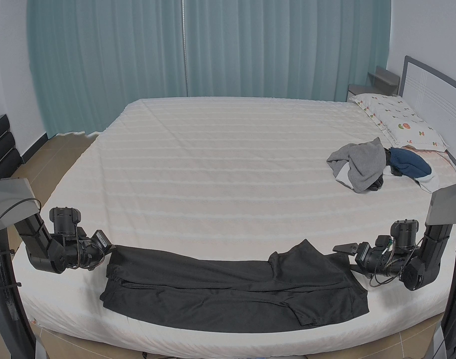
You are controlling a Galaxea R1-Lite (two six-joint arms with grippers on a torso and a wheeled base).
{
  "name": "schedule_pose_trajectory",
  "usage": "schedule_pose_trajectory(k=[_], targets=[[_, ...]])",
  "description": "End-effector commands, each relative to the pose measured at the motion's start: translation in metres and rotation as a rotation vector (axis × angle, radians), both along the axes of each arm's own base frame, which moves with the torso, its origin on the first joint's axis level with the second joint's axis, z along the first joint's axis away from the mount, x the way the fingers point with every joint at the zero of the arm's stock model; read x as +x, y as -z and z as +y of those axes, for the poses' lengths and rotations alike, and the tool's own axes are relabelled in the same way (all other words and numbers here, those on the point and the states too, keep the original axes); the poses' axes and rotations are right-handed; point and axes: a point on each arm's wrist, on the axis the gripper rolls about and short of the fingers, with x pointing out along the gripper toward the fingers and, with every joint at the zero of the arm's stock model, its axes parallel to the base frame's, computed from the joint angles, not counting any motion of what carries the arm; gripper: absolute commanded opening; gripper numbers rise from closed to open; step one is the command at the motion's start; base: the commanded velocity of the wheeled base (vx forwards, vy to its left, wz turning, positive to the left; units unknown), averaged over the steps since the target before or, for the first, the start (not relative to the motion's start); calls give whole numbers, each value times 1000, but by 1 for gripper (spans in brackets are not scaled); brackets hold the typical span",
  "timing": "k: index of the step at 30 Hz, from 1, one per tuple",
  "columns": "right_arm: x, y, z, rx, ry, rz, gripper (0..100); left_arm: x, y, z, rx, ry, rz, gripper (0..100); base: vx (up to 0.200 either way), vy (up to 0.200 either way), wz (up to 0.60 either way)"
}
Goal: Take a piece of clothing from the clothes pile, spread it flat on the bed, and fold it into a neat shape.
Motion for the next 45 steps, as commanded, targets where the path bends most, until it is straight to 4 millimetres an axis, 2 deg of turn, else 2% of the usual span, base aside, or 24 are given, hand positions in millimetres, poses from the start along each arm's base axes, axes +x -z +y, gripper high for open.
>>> schedule_pose_trajectory(k=[1,2,3,17,34,45], targets=[[6,10,0,-1,0,14,100,0,0,0,-1,0,1,0,0,0,0],[6,10,0,-1,0,14,100,0,0,0,-1,0,1,0,0,0,0],[7,10,-1,-1,3,9,0,0,0,0,-2,-1,1,0,0,0,0],[13,11,-20,-4,62,-11,0,-1,0,5,-2,-19,3,0,0,0,0],[26,2,-29,24,98,-87,0,9,3,10,2,-31,-31,0,0,0,0],[31,5,-27,27,98,-91,0,19,7,11,26,-47,-73,0,0,0,0]])
